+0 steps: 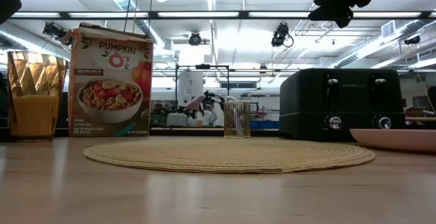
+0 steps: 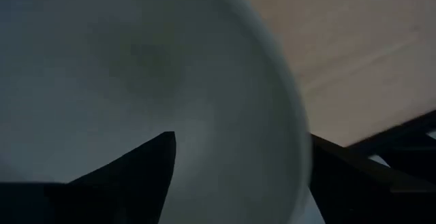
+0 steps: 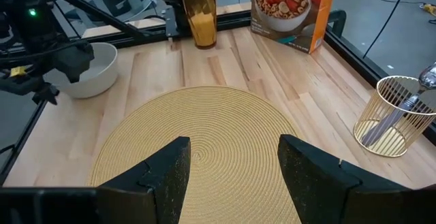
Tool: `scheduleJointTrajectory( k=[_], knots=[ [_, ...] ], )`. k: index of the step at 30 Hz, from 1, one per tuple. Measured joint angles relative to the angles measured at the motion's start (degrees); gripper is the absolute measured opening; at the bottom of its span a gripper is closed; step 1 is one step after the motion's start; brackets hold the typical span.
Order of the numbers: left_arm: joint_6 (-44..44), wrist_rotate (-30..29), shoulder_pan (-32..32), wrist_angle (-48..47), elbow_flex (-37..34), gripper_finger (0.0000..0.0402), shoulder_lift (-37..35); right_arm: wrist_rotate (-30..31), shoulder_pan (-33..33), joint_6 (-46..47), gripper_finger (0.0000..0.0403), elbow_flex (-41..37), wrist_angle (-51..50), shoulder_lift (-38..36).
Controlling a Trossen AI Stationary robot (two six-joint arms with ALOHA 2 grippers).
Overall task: Arrange a breakfast setting
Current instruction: Put the gray bowl on the table mat
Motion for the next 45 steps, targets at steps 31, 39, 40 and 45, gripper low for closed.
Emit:
scheduleJointTrajectory(
  k=[31,39,40,45],
  knots=[
    [23.93,-1.72,5.09,-5.94,2.44,0.001,-5.73,-4.0,-6.1,-0.45,0.0228,7.86,-14.94,-0.05],
    [33.14,-5.78,9.16,-15.14,8.1,0.0007,-5.55,-2.69,-8.07,-1.55,0.0228,11.5,-21.66,-1.84],
    [34.68,-6.78,9.81,-15.5,8.94,0.0007,-5.55,-2.67,-8.28,-1.55,0.0228,11.52,-21.64,-2.15],
    [46.91,-10.97,13.93,-16.0,12.03,0.0007,-5.57,-2.6,-8.59,-1.55,0.0228,11.52,-22.34,-3.38]
  ],
)
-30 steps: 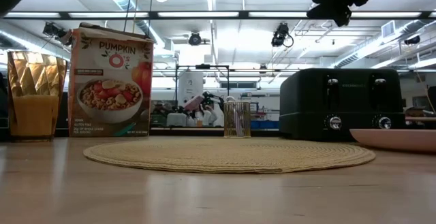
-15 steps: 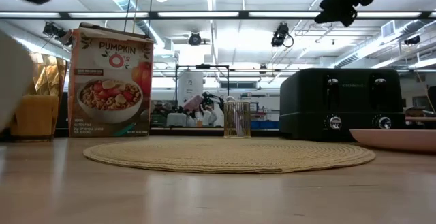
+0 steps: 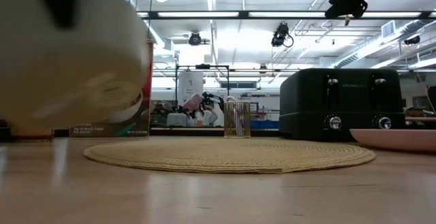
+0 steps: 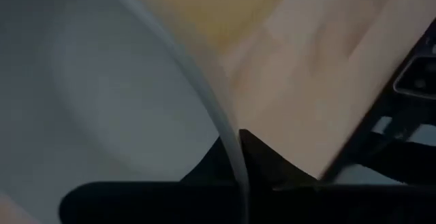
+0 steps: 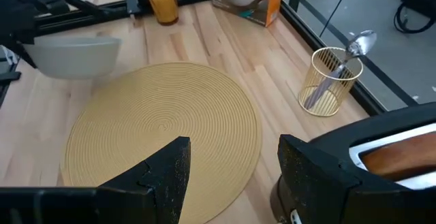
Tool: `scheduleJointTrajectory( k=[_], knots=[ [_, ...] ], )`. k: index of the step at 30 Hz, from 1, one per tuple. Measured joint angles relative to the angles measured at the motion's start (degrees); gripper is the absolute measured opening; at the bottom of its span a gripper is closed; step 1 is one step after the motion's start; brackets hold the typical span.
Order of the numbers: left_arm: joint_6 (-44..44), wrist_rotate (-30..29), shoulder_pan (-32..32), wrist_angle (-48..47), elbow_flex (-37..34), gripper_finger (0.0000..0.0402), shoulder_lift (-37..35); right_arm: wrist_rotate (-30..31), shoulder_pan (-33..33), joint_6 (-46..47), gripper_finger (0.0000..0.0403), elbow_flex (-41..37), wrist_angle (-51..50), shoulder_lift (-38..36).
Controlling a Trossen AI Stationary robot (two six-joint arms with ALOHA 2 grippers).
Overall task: Arrange a breakfast setting
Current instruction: Put the gray bowl on the table mat
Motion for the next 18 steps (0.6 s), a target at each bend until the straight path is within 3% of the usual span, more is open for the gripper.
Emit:
scheduleJointTrajectory(
  k=[6,18],
  knots=[
    [17.2,-0.8,5.38,0.93,0.8,0.0007,0.01,0.12,-0.09,0.98,0.0228,1.14,-4.04,0.06],
    [44.19,-1.21,13.93,4.77,0.86,0.0007,1.88,6.34,-3.74,1.77,0.0228,11.51,-16.59,0.3]
  ],
)
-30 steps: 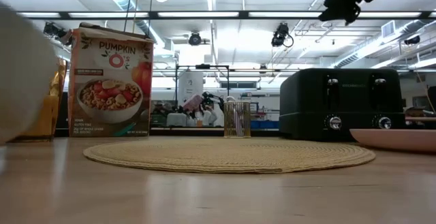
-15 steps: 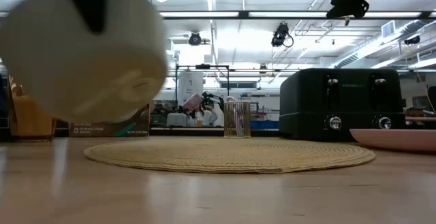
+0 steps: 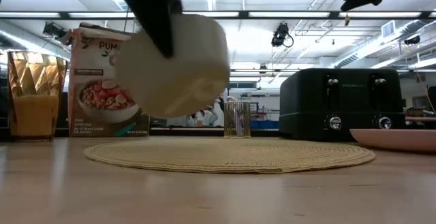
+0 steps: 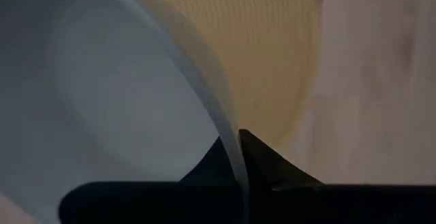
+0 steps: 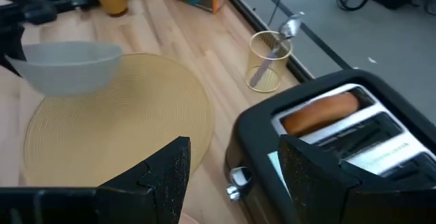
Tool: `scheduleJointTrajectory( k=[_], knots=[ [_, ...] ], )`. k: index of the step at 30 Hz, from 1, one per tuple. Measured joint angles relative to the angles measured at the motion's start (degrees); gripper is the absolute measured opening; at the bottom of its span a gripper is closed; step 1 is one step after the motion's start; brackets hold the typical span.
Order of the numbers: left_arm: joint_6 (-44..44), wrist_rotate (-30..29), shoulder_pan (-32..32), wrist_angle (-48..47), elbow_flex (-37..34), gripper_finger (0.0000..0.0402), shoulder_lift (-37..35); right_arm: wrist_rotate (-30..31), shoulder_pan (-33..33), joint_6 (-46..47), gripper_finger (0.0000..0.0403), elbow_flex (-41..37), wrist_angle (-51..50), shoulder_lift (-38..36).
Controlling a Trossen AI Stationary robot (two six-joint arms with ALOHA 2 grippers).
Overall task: Arrange a breakfast setting
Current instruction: Put the gray bowl on the table mat
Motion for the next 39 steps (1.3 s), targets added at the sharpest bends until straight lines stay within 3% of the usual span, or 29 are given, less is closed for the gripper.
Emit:
scheduleJointTrajectory(
  k=[6,9,19,30,39],
  knots=[
    [16.52,-1.51,2.97,6.79,0.03,0.0007,5.41,2.88,-1.14,1.29,0.0228,0.31,-0.72,-0.31],
    [24.02,-5.6,3.48,7.28,0.01,0.0007,8.14,4.26,-1.77,1.49,0.023,0.31,-0.7,-0.34],
    [37.25,-8.35,3.43,6.75,0.01,0.001,11.15,4.46,-4.09,1.34,0.0238,0.31,-0.75,0.41],
    [40.59,-10.0,3.36,5.44,0.07,0.0019,13.64,4.3,-4.57,1.25,0.0239,0.31,-0.5,1.31],
    [36.13,-9.69,2.82,2.95,-0.08,0.0089,13.54,2.76,-5.08,5.13,0.0239,0.31,-0.54,2.46]
  ],
)
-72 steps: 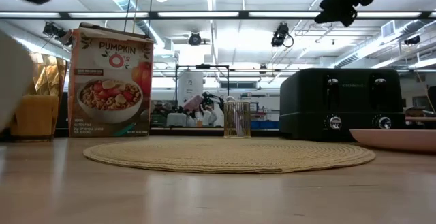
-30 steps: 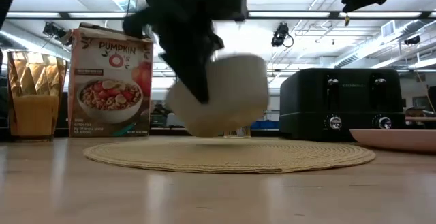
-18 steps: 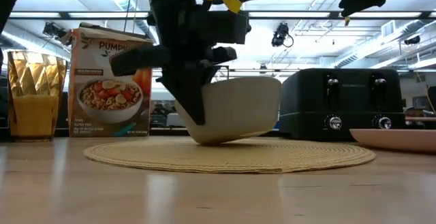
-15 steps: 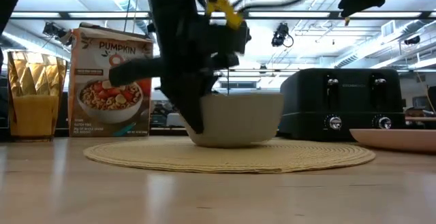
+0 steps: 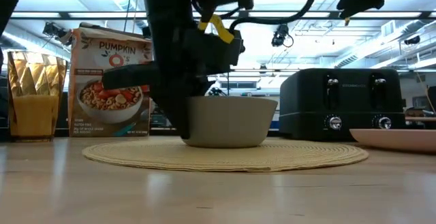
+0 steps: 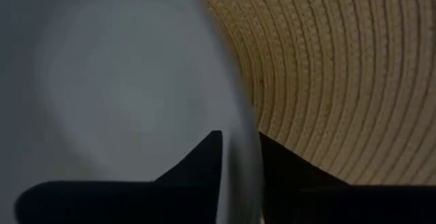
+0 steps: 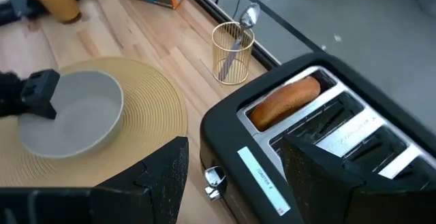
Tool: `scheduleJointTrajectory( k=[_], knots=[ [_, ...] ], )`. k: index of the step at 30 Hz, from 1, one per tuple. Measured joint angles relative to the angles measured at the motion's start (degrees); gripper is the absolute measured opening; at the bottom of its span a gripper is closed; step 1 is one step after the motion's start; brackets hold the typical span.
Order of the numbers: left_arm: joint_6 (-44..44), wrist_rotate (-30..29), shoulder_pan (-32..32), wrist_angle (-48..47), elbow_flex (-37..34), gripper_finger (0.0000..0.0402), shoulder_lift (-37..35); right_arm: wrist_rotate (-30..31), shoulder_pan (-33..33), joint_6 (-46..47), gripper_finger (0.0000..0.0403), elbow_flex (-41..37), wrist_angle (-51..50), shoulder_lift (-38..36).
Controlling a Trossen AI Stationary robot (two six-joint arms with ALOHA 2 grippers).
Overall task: Arrange a breakfast setting
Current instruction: Put the gray bowl on the table mat, then put the pink plate on the bottom left of the gray bowl
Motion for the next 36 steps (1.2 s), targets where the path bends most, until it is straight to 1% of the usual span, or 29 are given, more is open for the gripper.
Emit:
scheduleJointTrajectory(
  k=[4,6,9,12,15,18,21,24,27,29,32,36],
  knots=[
    [-4.21,0.55,-0.57,-0.75,1.0,0.0126,-1.49,-0.05,-1.57,6.07,0.0239,0.0,-0.02,1.84],
    [-7.63,2.74,-0.69,-1.19,2.36,0.0146,-3.13,-0.66,-2.71,8.7,0.0239,0.0,-0.02,3.19],
    [-15.64,6.94,-0.5,-2.14,4.7,0.0173,-6.01,-4.65,-4.11,10.5,0.0239,0.0,-0.14,5.86],
    [-24.12,8.62,-0.45,-2.21,5.63,0.0193,-9.98,-10.43,-3.71,8.29,0.0239,0.0,-0.72,8.55],
    [-32.12,8.43,-0.45,-2.26,5.64,0.0201,-14.8,-13.3,0.19,10.76,0.0239,-0.02,-3.73,11.61],
    [-36.45,5.34,-0.67,-2.57,4.56,0.0203,-20.1,-13.53,6.72,17.76,0.0238,-0.02,-6.58,14.09],
    [-37.72,1.44,-0.38,-2.49,0.44,0.0203,-26.6,-12.98,13.97,25.54,0.0238,-0.02,-6.82,16.97],
    [-39.2,0.62,0.23,-1.37,-6.09,0.0203,-33.51,-10.94,19.61,32.53,0.0238,-0.04,-6.33,19.89],
    [-39.87,0.86,-1.19,-0.93,-11.64,0.0203,-39.48,-9.5,22.95,37.74,0.0238,-0.04,-5.75,21.96],
    [-39.85,3.02,-2.45,-1.17,-14.23,0.0203,-42.91,-9.18,24.39,40.29,0.0238,-0.04,-6.36,22.79],
    [-38.68,6.68,-4.15,-2.66,-15.94,0.0203,-47.3,-9.22,26.68,44.25,0.0238,-0.04,-8.09,24.32],
    [-38.3,8.03,-5.18,-8.13,-16.53,0.0203,-52.94,-9.67,29.7,47.15,0.0238,-0.04,-8.52,28.52]
  ],
)
